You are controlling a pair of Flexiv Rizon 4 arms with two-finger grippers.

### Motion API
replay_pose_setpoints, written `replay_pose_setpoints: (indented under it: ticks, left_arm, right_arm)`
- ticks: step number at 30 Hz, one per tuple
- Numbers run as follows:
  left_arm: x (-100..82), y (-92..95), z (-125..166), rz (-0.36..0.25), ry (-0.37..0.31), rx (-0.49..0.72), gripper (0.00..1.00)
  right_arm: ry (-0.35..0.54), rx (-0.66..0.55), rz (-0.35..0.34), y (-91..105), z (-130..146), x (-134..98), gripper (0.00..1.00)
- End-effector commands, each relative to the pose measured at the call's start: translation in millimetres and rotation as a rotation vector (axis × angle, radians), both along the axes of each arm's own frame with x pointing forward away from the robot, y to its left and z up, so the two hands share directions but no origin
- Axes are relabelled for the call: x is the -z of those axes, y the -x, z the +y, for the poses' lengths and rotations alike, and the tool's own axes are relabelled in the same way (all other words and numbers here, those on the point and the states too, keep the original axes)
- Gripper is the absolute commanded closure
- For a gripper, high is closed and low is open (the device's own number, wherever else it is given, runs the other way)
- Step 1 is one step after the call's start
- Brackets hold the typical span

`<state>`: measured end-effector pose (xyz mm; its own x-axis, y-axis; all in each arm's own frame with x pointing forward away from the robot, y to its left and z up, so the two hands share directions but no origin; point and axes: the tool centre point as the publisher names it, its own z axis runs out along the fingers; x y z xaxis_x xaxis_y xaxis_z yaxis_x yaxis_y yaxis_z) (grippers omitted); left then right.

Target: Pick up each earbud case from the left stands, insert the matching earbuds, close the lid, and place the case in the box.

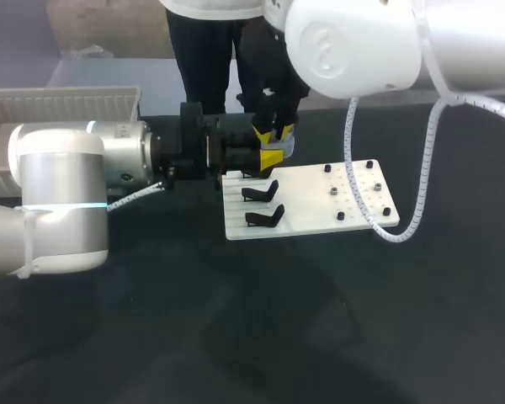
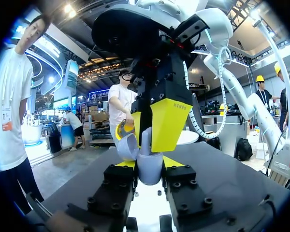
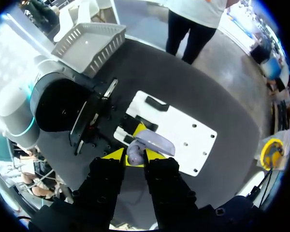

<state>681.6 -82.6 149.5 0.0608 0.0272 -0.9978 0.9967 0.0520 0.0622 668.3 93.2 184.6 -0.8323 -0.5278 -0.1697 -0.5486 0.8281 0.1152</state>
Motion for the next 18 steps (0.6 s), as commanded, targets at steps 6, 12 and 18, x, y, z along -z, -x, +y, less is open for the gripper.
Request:
replay_pose_setpoints:
  ticks: [6,12,18]
  left_arm:
    - [1.2,1.7,-0.2,-0.005,0.005,-0.005,1.0]
    - [1.2,1.7,-0.2,-0.005,0.005,-0.005,1.0]
    - [1.2,1.7,-0.2,-0.005,0.005,-0.005,1.0]
  right_arm:
    - [0.018,0.015,0.013,-1.5,2.1,-2.8,0.72]
    - [0.025,0.024,0.021,-1.5,2.6,-3.8,0.68]
    - [0.03,0.034,0.024,-1.0,3.7,-6.0,0.68]
